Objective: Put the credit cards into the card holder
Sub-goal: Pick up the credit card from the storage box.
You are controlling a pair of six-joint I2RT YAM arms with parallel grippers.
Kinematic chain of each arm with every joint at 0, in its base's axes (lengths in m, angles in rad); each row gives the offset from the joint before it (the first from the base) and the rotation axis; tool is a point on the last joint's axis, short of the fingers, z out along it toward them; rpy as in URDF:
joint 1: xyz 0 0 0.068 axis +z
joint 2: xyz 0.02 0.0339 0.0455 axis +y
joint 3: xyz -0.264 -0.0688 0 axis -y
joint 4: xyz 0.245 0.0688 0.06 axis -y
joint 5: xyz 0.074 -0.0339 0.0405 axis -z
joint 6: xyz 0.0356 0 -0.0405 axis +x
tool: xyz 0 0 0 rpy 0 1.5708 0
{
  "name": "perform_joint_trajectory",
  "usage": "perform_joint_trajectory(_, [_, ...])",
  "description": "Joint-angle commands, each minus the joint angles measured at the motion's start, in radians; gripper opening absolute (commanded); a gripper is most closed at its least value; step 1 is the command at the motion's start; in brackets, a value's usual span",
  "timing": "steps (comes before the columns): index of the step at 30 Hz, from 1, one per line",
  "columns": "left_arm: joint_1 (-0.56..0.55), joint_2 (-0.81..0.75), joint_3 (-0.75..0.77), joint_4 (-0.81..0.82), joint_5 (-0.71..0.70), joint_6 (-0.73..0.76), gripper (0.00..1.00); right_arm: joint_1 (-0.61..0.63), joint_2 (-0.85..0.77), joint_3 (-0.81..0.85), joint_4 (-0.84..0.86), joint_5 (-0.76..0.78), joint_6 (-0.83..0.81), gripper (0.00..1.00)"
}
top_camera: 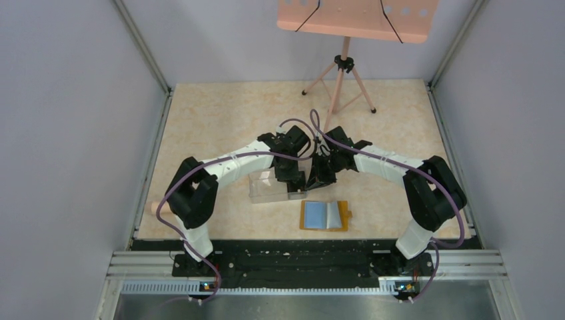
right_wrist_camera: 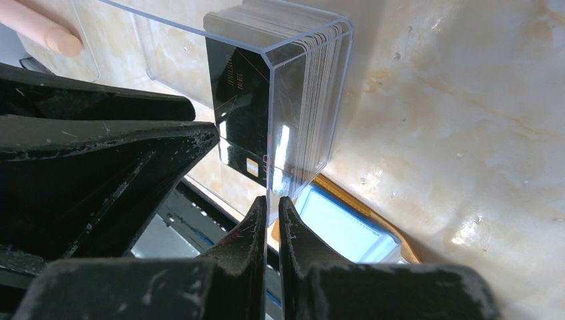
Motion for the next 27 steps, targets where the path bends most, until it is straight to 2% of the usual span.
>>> perform_joint_trajectory(1, [0.002,0.011,0.005,-0.013,0.010,-0.006,0.32,0.019,-0.014,-0.018,0.024,-0.035,-0.004,0.01])
perform_joint_trajectory(7, [0.000,0.050,-0.003,0.008,0.041,-0.009,0.28,0.019,-0.011,-0.021,0.023,-0.036,-0.005,0.01])
perform_joint_trajectory(13, [0.000,0.039,-0.005,0.018,0.048,-0.007,0.08,0.019,-0.009,-0.022,0.023,-0.038,-0.005,0.01])
perform_joint_trajectory(16, [-0.002,0.020,-0.009,0.039,0.053,-0.004,0.00,0.019,-0.008,-0.021,0.024,-0.039,-0.005,0.01])
perform_joint_trajectory(27, [-0.003,-0.092,-0.070,0.151,0.071,-0.016,0.00,0.019,-0.012,-0.023,0.023,-0.041,-0.006,0.01])
